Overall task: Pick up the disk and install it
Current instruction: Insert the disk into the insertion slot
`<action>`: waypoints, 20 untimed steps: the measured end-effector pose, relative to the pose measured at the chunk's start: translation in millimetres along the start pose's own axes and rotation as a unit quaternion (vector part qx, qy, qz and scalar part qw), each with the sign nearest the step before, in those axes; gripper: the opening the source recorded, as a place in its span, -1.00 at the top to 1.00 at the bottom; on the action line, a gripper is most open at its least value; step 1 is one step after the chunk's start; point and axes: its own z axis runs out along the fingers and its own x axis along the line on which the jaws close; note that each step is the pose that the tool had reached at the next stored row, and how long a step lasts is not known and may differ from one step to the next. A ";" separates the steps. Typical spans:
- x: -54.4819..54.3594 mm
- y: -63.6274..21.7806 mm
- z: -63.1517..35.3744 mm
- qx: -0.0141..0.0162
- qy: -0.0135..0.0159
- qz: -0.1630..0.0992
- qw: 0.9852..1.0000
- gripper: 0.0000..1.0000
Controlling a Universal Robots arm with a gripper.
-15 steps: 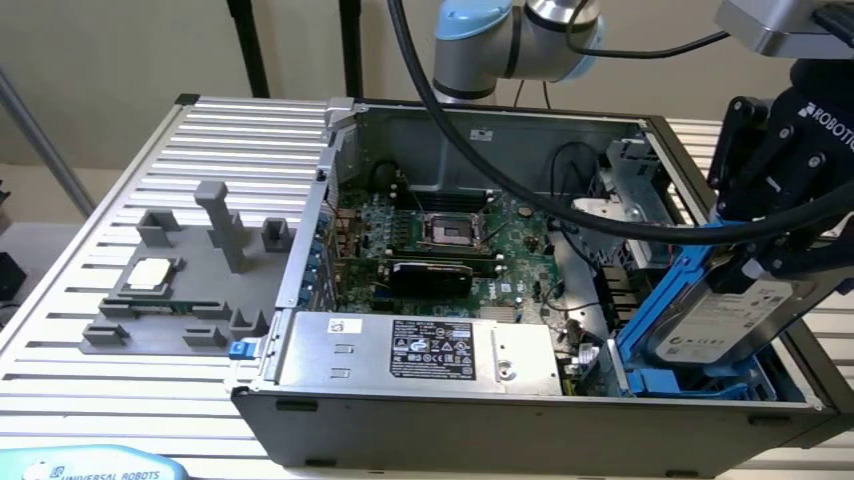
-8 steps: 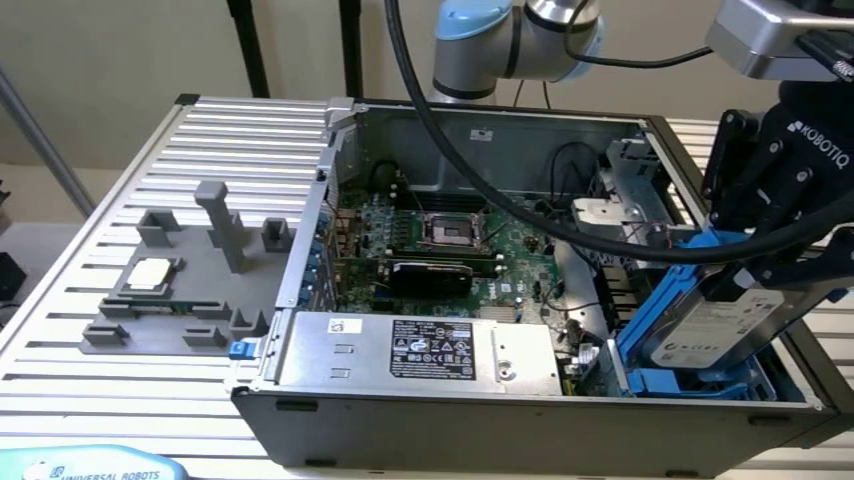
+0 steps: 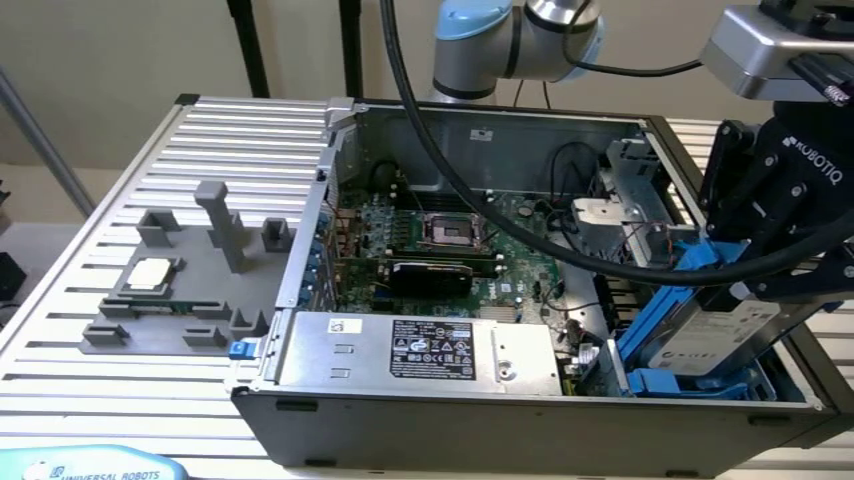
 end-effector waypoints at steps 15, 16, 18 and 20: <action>-1.1 2.4 7.7 0.000 -0.008 -0.001 1.000 0.35; -1.4 2.4 8.2 0.000 -0.008 -0.001 1.000 0.35; -1.6 2.6 9.4 0.000 -0.009 -0.001 1.000 0.35; -1.7 2.8 10.6 0.000 -0.009 -0.001 1.000 0.35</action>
